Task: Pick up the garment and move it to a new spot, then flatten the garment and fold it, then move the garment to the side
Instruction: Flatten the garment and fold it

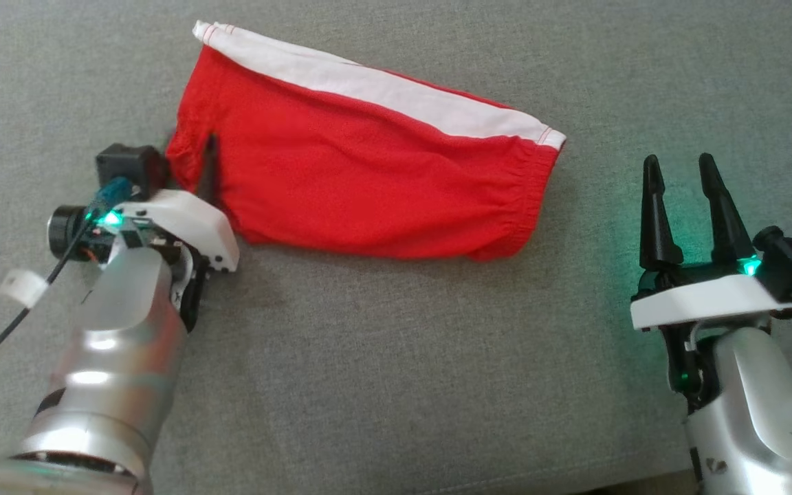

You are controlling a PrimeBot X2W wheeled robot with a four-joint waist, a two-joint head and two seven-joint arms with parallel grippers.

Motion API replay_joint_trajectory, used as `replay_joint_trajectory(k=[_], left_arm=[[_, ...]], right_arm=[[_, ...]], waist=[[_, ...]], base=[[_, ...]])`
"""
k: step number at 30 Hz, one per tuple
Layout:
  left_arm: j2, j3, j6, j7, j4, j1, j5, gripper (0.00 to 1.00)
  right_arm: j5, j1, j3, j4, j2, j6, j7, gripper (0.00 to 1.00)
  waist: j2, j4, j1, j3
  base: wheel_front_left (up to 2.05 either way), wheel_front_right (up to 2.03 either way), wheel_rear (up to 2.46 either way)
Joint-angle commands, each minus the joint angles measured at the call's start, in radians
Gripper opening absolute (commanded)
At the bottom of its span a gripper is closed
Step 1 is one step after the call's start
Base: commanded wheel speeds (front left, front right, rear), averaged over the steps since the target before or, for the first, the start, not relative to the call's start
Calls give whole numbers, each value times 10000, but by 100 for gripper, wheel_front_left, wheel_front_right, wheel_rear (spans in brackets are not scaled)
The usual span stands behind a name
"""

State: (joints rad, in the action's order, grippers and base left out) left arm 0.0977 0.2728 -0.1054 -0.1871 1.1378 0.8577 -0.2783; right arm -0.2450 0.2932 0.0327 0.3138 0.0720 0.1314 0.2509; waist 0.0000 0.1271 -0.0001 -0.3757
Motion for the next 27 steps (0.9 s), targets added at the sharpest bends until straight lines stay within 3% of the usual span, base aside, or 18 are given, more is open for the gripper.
replay_joint_trajectory(k=[1, 4, 12, 21, 22, 23, 24, 27], left_arm=[[168, 1, -19, 236, 317, -437, 120, 0], [114, 87, 20, 204, 574, -446, 107, 0], [-93, -426, 764, -712, 99, -1468, -374, 0], [-360, -855, 1453, -745, -2929, -4374, -396, 0], [-382, -865, 1512, -745, -3215, -4585, -373, 27], [-399, -879, 1563, -745, -3498, -4759, -344, 76], [-414, -878, 1608, -745, -3760, -4916, -302, 100], [-447, -831, 1734, -746, -4508, -5259, -153, 100]], right_arm=[[79, -93, 157, -269, -97, -7, 108, 100], [125, -121, 62, -245, -110, -7, 108, 100], [287, -648, -139, 21, -158, -7, 108, 100], [384, -1380, 51, 417, -192, -7, 109, 100], [373, -1355, 168, 422, -195, -7, 109, 100], [343, -1303, 329, 419, -197, -7, 109, 100], [278, -1224, 526, 420, -200, -7, 109, 100], [88, -801, 1216, 390, -205, -7, 109, 100]], waist=[[0, -9, 1, 55], [0, -77, 1, 266], [0, -699, 1, 1496], [0, -1819, 1, 2370], [0, -1899, 1, 2351], [0, -1968, 1, 2327], [0, -2036, 1, 2297], [0, -2221, 1, 2144]], base=[[0, 0, 0], [0, 0, 0], [0, 0, 0], [0, 0, 0], [0, 0, 0], [0, 0, 0], [0, 0, 0], [0, 0, 0]])
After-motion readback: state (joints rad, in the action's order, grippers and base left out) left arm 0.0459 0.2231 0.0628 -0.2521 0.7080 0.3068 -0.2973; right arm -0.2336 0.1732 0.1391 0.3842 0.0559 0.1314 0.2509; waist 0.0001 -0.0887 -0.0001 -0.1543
